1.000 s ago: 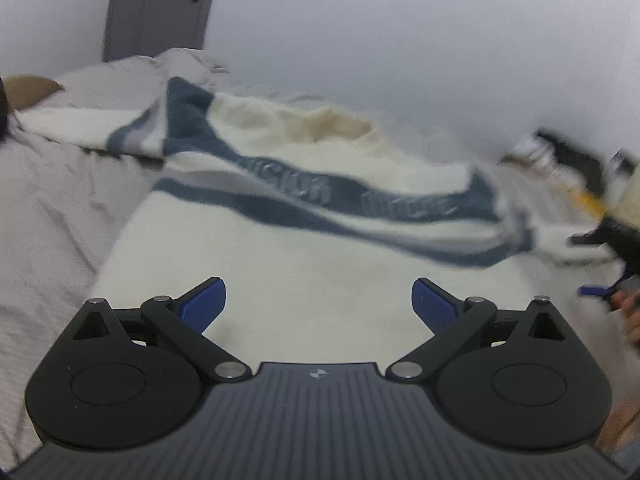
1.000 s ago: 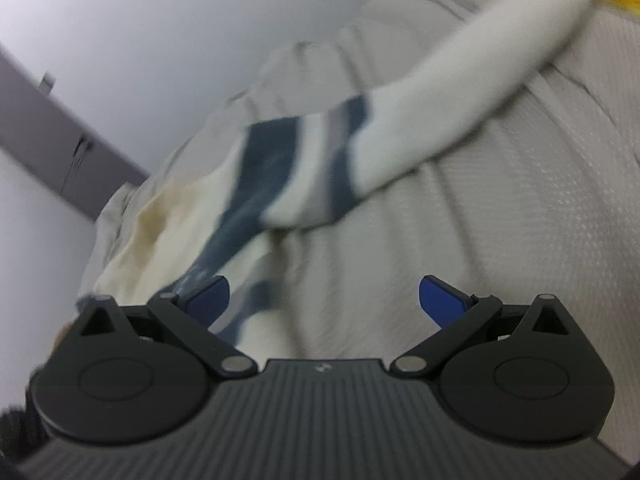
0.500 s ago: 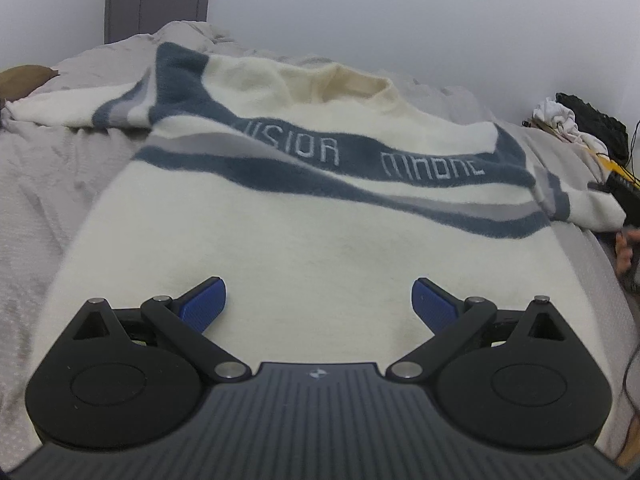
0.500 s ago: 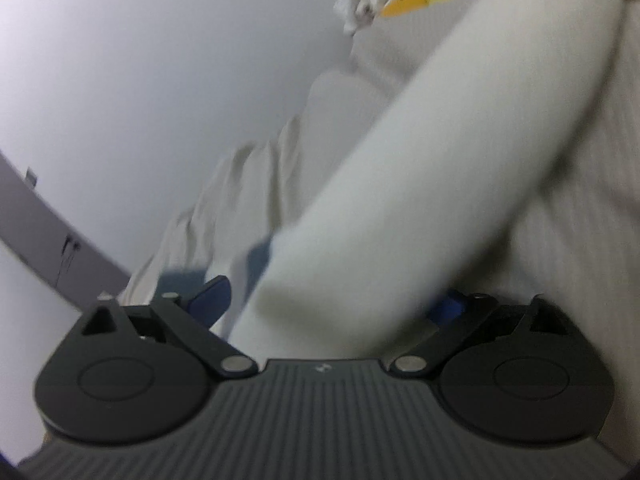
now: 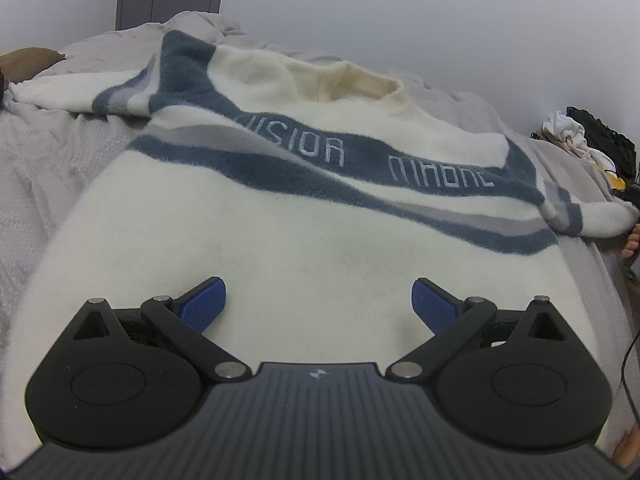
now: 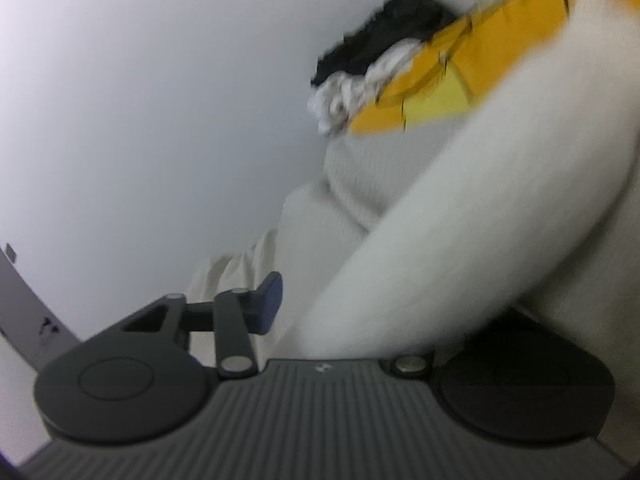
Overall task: Fold large clothes
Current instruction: 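Grasp the outstretched sleeve cuff with the right tool and lift it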
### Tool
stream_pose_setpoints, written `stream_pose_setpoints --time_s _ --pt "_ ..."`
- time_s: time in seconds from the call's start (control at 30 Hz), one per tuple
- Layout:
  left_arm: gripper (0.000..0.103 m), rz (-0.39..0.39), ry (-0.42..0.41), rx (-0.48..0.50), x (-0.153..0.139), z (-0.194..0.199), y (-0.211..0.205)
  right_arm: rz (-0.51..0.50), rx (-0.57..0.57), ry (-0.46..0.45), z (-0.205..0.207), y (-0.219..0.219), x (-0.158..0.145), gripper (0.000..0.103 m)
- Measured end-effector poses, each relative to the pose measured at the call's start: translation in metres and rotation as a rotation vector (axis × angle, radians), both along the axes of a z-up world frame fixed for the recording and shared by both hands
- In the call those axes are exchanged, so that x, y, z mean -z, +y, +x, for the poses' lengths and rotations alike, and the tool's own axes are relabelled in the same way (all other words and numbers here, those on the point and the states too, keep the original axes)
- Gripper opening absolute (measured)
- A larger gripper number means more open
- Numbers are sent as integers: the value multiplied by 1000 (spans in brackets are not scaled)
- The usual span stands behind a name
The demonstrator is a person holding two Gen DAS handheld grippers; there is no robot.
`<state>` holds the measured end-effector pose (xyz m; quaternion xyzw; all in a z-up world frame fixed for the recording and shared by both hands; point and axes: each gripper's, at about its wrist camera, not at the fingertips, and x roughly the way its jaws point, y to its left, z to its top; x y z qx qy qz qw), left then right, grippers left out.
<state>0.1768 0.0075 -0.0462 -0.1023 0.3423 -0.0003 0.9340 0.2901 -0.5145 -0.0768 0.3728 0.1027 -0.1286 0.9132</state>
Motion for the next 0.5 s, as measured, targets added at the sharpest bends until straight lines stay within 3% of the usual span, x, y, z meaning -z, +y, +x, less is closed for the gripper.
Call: stream_pose_setpoints --time_s 0.07,0.23,0.27,0.3,0.4,0.5 --pt "101 -2 0 1 0 0 0 -41 43 -7 -9 -9 -13 44" --pt "101 -23 -8 -6 -1 -2 5 -12 154 -12 -31 -49 -39 32" --pt "101 -27 -11 -9 -2 -2 7 -26 176 -18 -35 -57 -45 21" --pt "101 -28 -14 -12 -3 -4 7 -38 172 -13 -37 -64 -49 17" --pt "101 -25 -17 -20 -5 -4 8 -53 172 58 -38 -76 -58 16" --pt "101 -14 -24 -31 -8 -5 11 -127 150 59 -34 -68 -75 15"
